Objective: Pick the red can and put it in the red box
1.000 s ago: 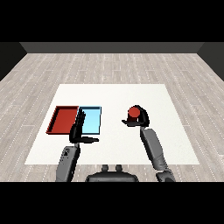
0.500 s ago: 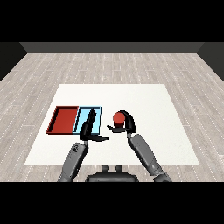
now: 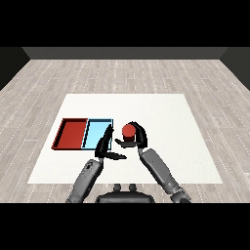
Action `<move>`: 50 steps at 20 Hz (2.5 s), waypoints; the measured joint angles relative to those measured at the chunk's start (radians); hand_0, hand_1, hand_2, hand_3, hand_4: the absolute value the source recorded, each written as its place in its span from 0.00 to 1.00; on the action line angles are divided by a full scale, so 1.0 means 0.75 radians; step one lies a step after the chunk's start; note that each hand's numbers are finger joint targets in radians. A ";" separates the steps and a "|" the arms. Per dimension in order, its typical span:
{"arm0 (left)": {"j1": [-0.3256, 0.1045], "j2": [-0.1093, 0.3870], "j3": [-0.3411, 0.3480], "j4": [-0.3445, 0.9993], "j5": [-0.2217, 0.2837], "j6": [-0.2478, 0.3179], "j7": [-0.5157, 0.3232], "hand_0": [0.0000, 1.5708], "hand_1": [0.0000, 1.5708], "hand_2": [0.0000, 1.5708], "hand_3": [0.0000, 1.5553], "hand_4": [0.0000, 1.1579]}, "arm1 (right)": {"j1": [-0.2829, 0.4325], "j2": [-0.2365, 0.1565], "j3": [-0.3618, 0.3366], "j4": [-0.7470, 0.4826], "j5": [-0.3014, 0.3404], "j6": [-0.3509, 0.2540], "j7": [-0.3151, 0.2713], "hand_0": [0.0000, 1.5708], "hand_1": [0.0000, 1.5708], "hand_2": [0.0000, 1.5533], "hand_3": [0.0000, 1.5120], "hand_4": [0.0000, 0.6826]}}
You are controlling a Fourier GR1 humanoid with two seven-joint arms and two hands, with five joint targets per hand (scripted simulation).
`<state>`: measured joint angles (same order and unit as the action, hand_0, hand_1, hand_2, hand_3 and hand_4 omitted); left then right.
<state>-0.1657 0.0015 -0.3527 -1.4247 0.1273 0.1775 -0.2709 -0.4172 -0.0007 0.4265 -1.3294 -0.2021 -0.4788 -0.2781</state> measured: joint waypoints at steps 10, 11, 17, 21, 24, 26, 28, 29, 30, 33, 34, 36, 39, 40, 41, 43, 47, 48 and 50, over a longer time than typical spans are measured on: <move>-0.127 0.001 -0.059 0.208 0.115 0.050 -0.066 0.00 0.00 0.00 0.00 0.00 | -0.021 -0.001 0.083 0.003 -0.020 -0.069 -0.013 0.91 0.91 0.93 0.91 0.92; -0.127 0.001 -0.074 0.228 0.129 0.060 -0.087 0.00 0.00 0.00 0.00 0.00 | -0.022 -0.001 0.092 0.010 -0.033 -0.075 -0.025 0.91 0.91 0.93 0.91 0.92; -0.142 -0.001 -0.115 0.274 0.183 0.057 -0.125 0.00 0.00 0.00 0.00 0.00 | -0.063 0.000 0.127 0.023 -0.080 -0.086 -0.017 0.94 0.94 0.93 0.91 0.91; -0.156 -0.001 -0.119 0.258 0.194 0.054 -0.106 0.00 0.00 0.00 0.00 0.00 | -0.043 0.000 0.150 0.011 -0.105 -0.083 -0.037 0.95 0.95 0.93 0.91 0.90; -0.190 -0.001 -0.124 0.312 0.213 0.052 -0.138 0.00 0.00 0.00 0.00 0.00 | -0.089 0.001 0.152 0.034 -0.132 -0.094 -0.032 0.95 0.95 0.93 0.91 0.90; -0.195 0.000 -0.119 0.295 0.216 0.050 -0.130 0.00 0.00 0.00 0.00 0.00 | -0.102 0.001 0.168 0.054 -0.149 -0.104 -0.046 0.94 0.94 0.94 0.91 0.91; -0.178 -0.001 -0.138 0.276 0.212 0.064 -0.122 0.00 0.00 0.00 0.00 0.05 | -0.109 0.001 0.208 0.063 -0.165 -0.133 -0.056 0.94 0.94 0.94 0.91 0.93; -0.186 0.002 -0.145 0.291 0.217 0.074 -0.137 0.00 0.00 0.00 0.00 0.14 | -0.139 0.000 0.232 0.099 -0.194 -0.153 -0.078 0.94 0.94 0.94 0.91 0.94; -0.191 0.005 -0.160 0.292 0.222 0.093 -0.141 0.00 0.00 0.00 0.00 0.19 | -0.126 -0.002 0.238 0.093 -0.196 -0.143 -0.081 0.95 0.95 0.94 0.91 0.95; -0.203 0.012 -0.159 0.272 0.196 0.141 -0.107 0.00 0.00 0.00 0.00 0.52 | -0.130 -0.004 0.267 0.091 -0.205 -0.160 -0.092 0.93 0.93 0.93 0.90 0.92; -0.197 0.010 -0.155 0.266 0.182 0.171 -0.091 0.39 0.39 0.40 0.00 0.52 | -0.131 -0.003 0.282 0.108 -0.218 -0.166 -0.111 0.94 0.94 0.93 0.90 0.92; -0.212 0.009 -0.162 0.275 0.195 0.263 -0.070 0.85 0.85 0.90 0.87 0.82 | -0.135 -0.007 0.282 0.103 -0.206 -0.161 -0.095 0.90 0.90 0.93 0.90 0.92; -0.227 0.012 -0.167 0.303 0.229 0.337 -0.051 1.00 1.00 0.95 0.89 0.79 | -0.123 -0.011 0.293 0.085 -0.209 -0.167 -0.099 0.97 0.97 0.94 0.91 0.92; -0.217 0.014 -0.179 0.294 0.220 0.364 -0.035 0.97 0.97 0.94 0.88 0.75 | -0.127 -0.012 0.288 0.078 -0.206 -0.160 -0.086 0.97 0.97 0.94 0.92 0.91; -0.221 0.019 -0.197 0.295 0.221 0.395 -0.014 0.96 0.96 0.94 0.89 0.76 | -0.112 -0.014 0.300 0.060 -0.202 -0.167 -0.085 0.99 0.99 0.94 0.92 0.90; -0.237 0.018 -0.208 0.328 0.223 0.425 -0.029 0.99 0.99 0.96 0.91 0.79 | -0.118 -0.014 0.276 0.083 -0.214 -0.138 -0.104 0.98 0.98 0.94 0.91 0.89; -0.260 0.020 -0.191 0.325 0.196 0.490 -0.018 1.00 1.00 0.96 0.90 0.88 | -0.184 -0.014 0.289 0.116 -0.261 -0.163 -0.108 0.92 0.92 0.93 0.91 0.90; -0.265 0.021 -0.199 0.329 0.205 0.513 -0.033 1.00 1.00 0.96 0.91 0.83 | -0.189 -0.015 0.288 0.120 -0.267 -0.165 -0.105 0.91 0.91 0.93 0.91 0.90; -0.262 0.028 -0.228 0.316 0.217 0.581 -0.034 1.00 1.00 0.97 0.91 0.78 | -0.186 -0.018 0.295 0.117 -0.276 -0.165 -0.116 0.92 0.92 0.93 0.91 0.91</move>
<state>-0.3625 0.0228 -0.5239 -1.1875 0.2903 0.6135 -0.2964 -0.5567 -0.0144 0.6474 -1.2419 -0.4094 -0.6024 -0.3651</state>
